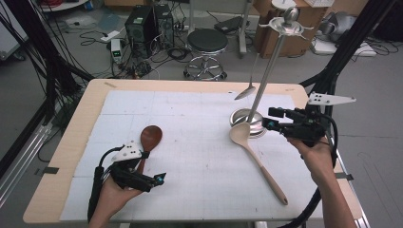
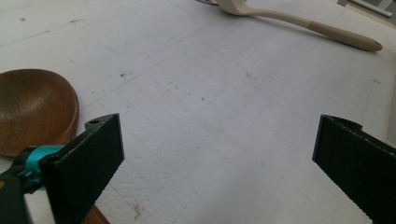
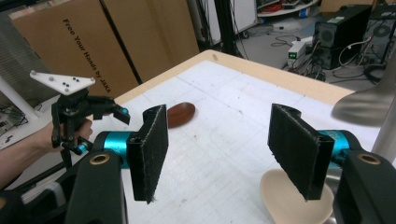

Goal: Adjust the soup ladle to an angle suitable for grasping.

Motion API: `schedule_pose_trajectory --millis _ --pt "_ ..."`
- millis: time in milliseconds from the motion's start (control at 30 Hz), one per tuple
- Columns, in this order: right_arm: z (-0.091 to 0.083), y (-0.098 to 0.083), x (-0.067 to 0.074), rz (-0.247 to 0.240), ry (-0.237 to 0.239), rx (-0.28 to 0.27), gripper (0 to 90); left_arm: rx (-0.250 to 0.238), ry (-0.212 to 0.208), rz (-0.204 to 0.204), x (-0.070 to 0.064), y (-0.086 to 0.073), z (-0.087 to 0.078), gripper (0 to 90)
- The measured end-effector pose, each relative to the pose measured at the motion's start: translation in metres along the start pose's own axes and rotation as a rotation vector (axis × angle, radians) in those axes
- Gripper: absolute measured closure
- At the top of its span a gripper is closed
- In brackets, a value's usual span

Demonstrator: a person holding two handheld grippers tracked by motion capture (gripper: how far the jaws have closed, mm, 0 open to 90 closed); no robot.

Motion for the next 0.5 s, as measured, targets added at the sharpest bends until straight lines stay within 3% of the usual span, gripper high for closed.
schedule_pose_trajectory --millis 500 --pt "0.001 -0.052 -0.012 0.032 -0.068 0.054 34.3 0.013 0.002 0.008 -0.005 -0.005 0.0 2.6"
Point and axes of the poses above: each handheld gripper's, and its own axes: z roughly forward along the jaws, y roughly out of its top, x roughly to its left, the point moved 9 cm from there along z, roughly forward along the jaws, and after that the axes turned 8 degrees about z, right-handed, at the moved point
